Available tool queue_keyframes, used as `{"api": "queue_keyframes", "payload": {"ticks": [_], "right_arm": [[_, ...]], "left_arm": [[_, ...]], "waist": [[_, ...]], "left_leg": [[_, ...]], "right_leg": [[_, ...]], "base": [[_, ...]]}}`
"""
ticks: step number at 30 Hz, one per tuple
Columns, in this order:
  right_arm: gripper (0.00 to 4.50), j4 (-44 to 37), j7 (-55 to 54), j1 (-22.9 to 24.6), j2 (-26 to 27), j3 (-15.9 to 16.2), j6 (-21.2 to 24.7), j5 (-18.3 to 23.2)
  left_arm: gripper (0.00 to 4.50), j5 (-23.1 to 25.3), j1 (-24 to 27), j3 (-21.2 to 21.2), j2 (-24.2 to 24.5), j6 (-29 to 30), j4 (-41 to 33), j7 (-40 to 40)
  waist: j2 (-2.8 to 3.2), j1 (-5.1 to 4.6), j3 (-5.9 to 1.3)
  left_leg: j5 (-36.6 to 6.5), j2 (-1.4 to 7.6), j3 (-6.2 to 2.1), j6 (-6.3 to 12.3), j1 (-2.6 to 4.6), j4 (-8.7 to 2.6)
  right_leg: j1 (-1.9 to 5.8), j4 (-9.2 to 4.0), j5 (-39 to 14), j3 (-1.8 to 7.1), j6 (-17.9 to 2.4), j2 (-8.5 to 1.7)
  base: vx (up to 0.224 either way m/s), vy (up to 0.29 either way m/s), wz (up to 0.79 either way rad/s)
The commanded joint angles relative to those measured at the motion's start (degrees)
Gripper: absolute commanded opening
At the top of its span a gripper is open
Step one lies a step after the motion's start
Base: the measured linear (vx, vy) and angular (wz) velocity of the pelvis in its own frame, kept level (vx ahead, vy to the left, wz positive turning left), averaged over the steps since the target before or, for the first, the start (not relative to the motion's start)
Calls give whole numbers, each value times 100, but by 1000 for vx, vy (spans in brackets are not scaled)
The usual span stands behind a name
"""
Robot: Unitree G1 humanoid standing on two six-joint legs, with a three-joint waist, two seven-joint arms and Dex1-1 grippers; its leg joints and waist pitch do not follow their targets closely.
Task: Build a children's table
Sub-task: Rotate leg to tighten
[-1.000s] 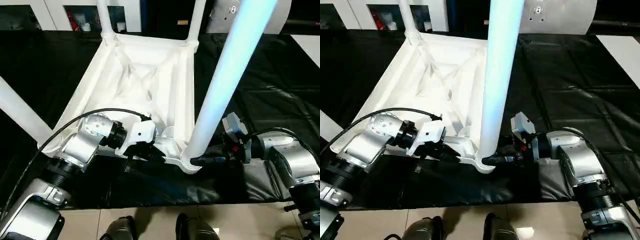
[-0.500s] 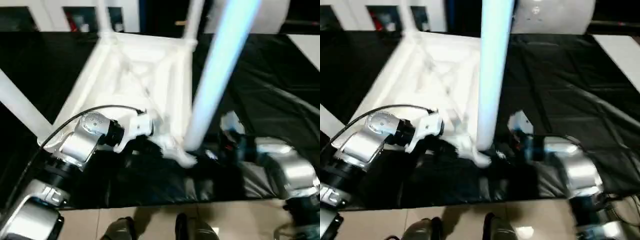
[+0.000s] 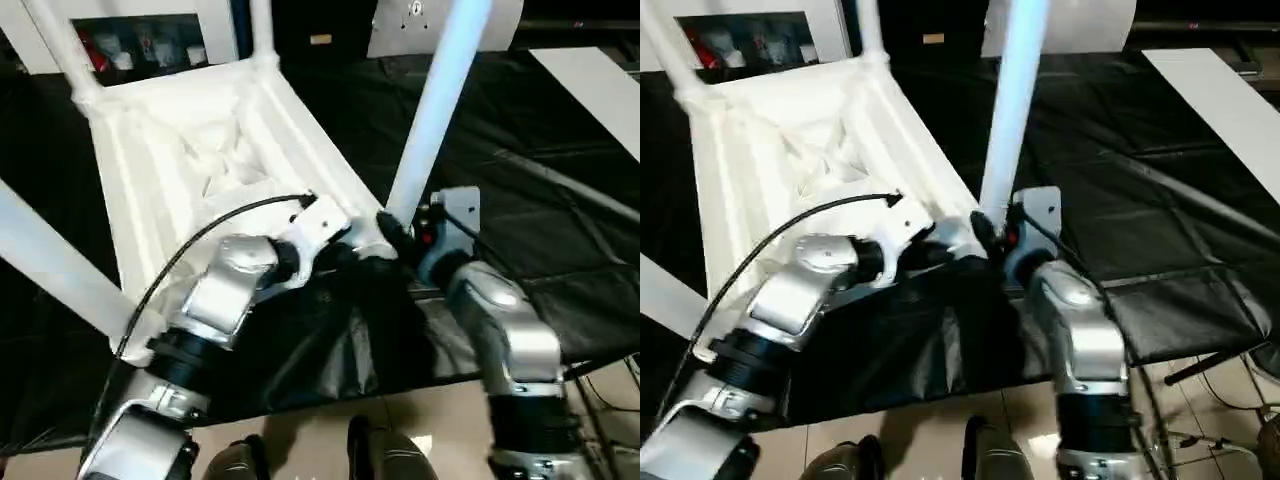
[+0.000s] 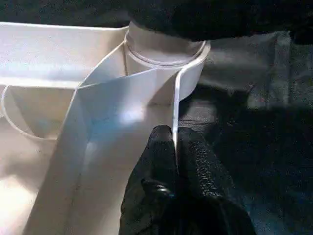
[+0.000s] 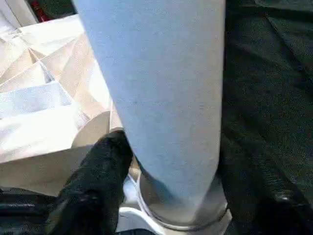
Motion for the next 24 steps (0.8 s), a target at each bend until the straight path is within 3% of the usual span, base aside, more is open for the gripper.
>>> {"api": "queue_keyframes", "payload": {"ticks": [1,3,5,6,8,10,12,15,18,24], "right_arm": [[316,-124,478,119,157,676,89,300],[320,-184,677,239,-72,672,-32,273],[339,-250,1031,372,-382,574,-234,333],[354,-273,1148,405,-476,558,-269,356],[367,-365,1707,515,-893,482,-400,519],[385,-416,2202,562,-1233,438,-473,660],[406,-386,2873,575,-1703,415,-636,783],[442,-313,3226,557,-1938,385,-729,882],[442,-98,4139,438,-2457,367,-770,1233],[442,288,5443,276,-3070,603,-1057,1379]], "left_arm": [[0,-177,-58,-317,-169,-111,-241,-69],[0,-157,-2,-345,17,-120,-287,-211],[0,-139,59,-364,239,-241,-308,-435],[0,-146,75,-361,286,-243,-319,-490],[0,-178,134,-389,497,-367,-344,-779],[0,-225,168,-419,669,-556,-315,-1060],[0,-319,193,-473,893,-883,-231,-1460],[0,-403,212,-516,1032,-1047,-190,-1699],[0,-631,247,-560,1279,-1507,-64,-2321],[0,-687,65,-702,1589,-2033,261,-3088]], "waist": [[-27,40,-403],[-40,60,-432],[-39,77,-453],[-58,77,-468],[-68,92,-480],[-79,125,-508],[-68,167,-501],[-43,218,-499],[22,276,-519],[10,379,-555]], "left_leg": [[-1689,480,-237,257,93,-484],[-1445,481,-224,342,73,-470],[-1113,469,-196,524,59,-440],[-890,458,-161,709,61,-402],[-810,450,-152,789,54,-378],[-551,428,-148,1006,15,-331],[-457,441,-141,1146,23,-315],[-586,470,-137,1057,56,-323],[-819,491,-145,878,113,-331],[-766,500,-134,857,123,-311]], "right_leg": [[235,-382,-2404,392,-904,-470],[276,-323,-2004,396,-1031,-471],[314,-265,-1511,399,-1216,-473],[325,-241,-1284,409,-1334,-473],[339,-231,-1237,408,-1372,-475],[378,-165,-939,408,-1446,-456],[365,-156,-902,391,-1494,-443],[343,-183,-1260,383,-1451,-425],[342,-202,-1439,378,-1469,-393],[348,-164,-1251,396,-1596,-417]], "base": [[0,0,0],[0,0,0],[0,0,0],[0,0,0],[0,0,0],[0,0,0],[0,0,0],[0,0,0],[0,0,0],[0,0,0]]}}
